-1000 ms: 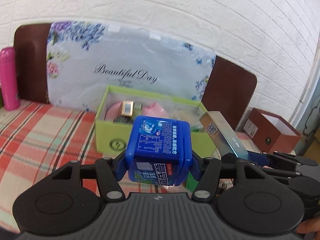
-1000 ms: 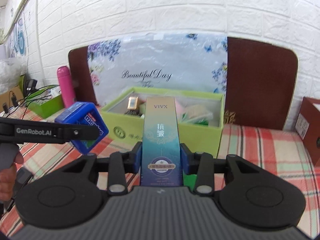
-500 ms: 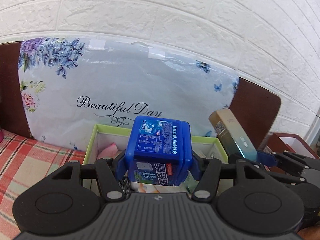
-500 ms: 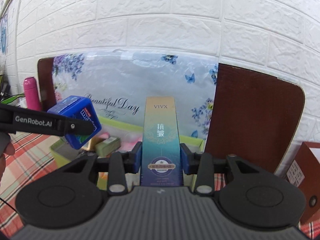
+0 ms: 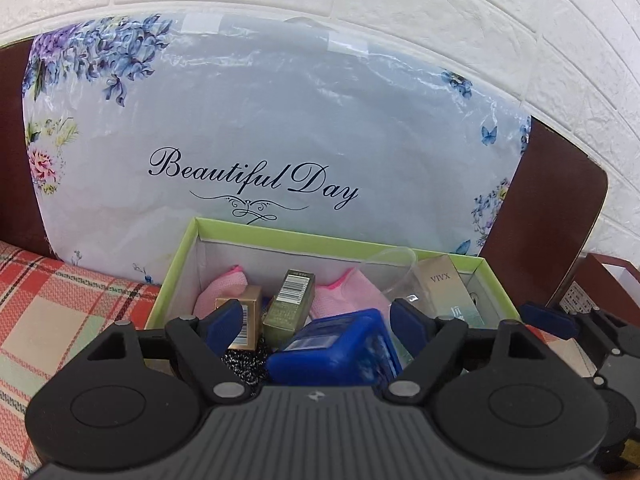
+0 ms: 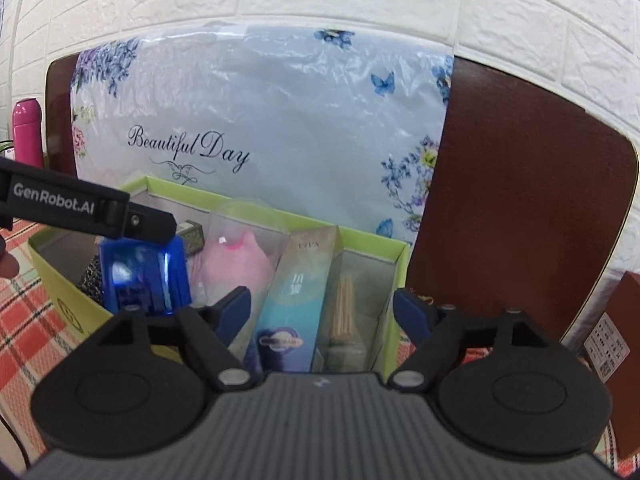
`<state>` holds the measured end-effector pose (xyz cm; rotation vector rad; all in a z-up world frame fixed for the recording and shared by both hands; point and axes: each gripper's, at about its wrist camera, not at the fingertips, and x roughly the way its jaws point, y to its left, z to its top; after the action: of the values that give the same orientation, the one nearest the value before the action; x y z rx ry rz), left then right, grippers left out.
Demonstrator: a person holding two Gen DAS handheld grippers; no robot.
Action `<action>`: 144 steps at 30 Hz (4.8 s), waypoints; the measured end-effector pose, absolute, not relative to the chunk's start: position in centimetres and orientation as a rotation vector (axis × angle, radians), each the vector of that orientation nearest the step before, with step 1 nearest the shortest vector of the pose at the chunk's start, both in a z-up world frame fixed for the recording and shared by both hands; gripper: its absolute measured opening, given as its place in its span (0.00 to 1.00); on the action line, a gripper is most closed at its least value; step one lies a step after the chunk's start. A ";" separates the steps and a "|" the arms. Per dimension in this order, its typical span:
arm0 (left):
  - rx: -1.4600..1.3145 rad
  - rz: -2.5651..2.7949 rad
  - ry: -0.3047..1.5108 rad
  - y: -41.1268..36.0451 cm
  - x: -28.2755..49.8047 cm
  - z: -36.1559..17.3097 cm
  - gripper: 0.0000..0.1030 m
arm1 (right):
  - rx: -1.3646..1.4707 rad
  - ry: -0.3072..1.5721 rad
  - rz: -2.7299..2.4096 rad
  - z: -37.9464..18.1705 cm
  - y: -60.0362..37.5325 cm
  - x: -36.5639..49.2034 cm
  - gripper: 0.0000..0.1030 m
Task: Organize objects
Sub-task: 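Open both tools and move them back over the table, then grasp the clear toothbrush case with the left tool while the right tool grasps the red tape, then carry the clear case and red tape into the lime-green box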
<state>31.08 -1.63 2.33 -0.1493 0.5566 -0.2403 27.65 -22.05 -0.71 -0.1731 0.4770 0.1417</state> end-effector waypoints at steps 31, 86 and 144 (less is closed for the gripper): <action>-0.136 -0.200 0.578 -2.8 11.7 5.0 0.82 | 0.004 0.456 0.112 3.4 -25.0 7.8 1.00; -0.228 -0.184 0.818 1.1 8.7 -5.8 0.28 | -0.034 0.724 0.260 -6.1 -22.5 6.7 0.45; -0.155 -0.333 0.554 -1.7 12.1 3.5 0.26 | -0.077 0.523 0.262 0.2 -20.7 9.1 0.44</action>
<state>12.11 -1.65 3.45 -0.1546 0.5544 -0.3329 9.14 -20.75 0.21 -0.0771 0.5233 0.2618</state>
